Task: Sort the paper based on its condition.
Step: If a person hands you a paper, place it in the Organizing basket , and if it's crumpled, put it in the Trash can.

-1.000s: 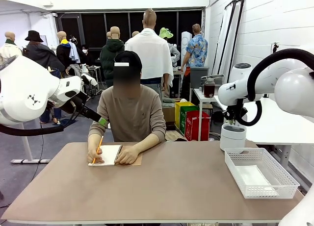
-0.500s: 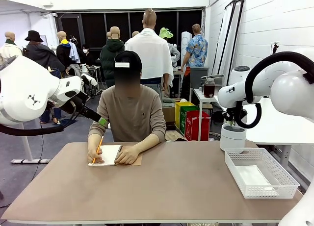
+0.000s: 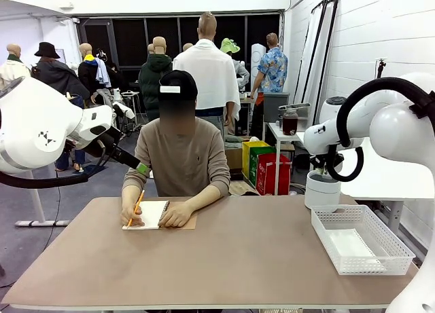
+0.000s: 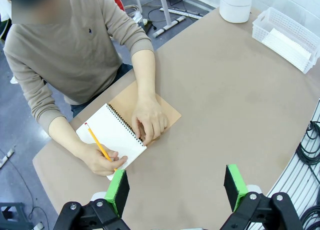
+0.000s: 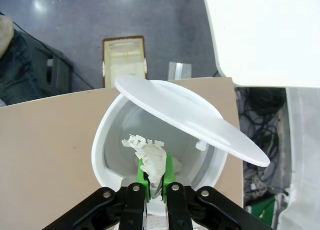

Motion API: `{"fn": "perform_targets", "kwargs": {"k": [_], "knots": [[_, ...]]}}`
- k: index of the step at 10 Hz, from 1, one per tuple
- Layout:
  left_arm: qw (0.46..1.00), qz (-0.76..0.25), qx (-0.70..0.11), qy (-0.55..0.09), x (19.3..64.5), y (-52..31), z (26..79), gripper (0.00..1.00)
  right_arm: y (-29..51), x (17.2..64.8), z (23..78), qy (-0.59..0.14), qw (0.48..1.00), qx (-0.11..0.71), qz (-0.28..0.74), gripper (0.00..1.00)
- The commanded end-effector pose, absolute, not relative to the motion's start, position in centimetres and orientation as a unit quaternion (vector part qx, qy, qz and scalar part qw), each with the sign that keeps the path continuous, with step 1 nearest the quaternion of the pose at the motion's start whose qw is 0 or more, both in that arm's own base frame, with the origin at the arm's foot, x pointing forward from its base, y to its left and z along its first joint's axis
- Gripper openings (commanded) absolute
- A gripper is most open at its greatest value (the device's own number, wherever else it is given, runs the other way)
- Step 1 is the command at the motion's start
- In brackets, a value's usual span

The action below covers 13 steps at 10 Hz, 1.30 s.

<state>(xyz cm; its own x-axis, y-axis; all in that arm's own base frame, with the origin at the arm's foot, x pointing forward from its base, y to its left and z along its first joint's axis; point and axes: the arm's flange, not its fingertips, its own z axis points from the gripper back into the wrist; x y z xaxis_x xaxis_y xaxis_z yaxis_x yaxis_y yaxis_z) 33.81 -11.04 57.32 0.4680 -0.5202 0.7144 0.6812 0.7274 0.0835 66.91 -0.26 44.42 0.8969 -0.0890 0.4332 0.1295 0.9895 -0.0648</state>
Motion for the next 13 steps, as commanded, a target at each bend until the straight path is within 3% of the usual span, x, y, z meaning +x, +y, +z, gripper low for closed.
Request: {"fn": "perform_targets", "kwargs": {"k": [1,3,4,8,13], "knots": [[0.85,-0.353,-0.111,-0.375,33.8,-10.9,57.3,1.0,0.3,67.8,44.2,-0.23,0.968,-0.065,-0.072,0.11],[0.85,-0.353,-0.111,-0.375,33.8,-10.9,57.3,1.0,0.1,68.3,43.9,-0.229,0.968,-0.064,-0.077,0.11],[0.85,-0.353,-0.111,-0.375,33.8,-10.9,57.3,1.0,0.1,68.3,44.0,-0.228,0.969,-0.06,-0.077,0.24],[0.85,-0.353,-0.111,-0.375,33.8,-10.9,57.3,1.0,-0.1,68.0,44.3,-0.223,0.97,-0.05,-0.082,1.0],[0.85,-0.353,-0.111,-0.375,33.8,-10.9,57.3,1.0,-0.2,67.1,45.0,-0.219,0.972,-0.03,-0.079,1.0]]}}
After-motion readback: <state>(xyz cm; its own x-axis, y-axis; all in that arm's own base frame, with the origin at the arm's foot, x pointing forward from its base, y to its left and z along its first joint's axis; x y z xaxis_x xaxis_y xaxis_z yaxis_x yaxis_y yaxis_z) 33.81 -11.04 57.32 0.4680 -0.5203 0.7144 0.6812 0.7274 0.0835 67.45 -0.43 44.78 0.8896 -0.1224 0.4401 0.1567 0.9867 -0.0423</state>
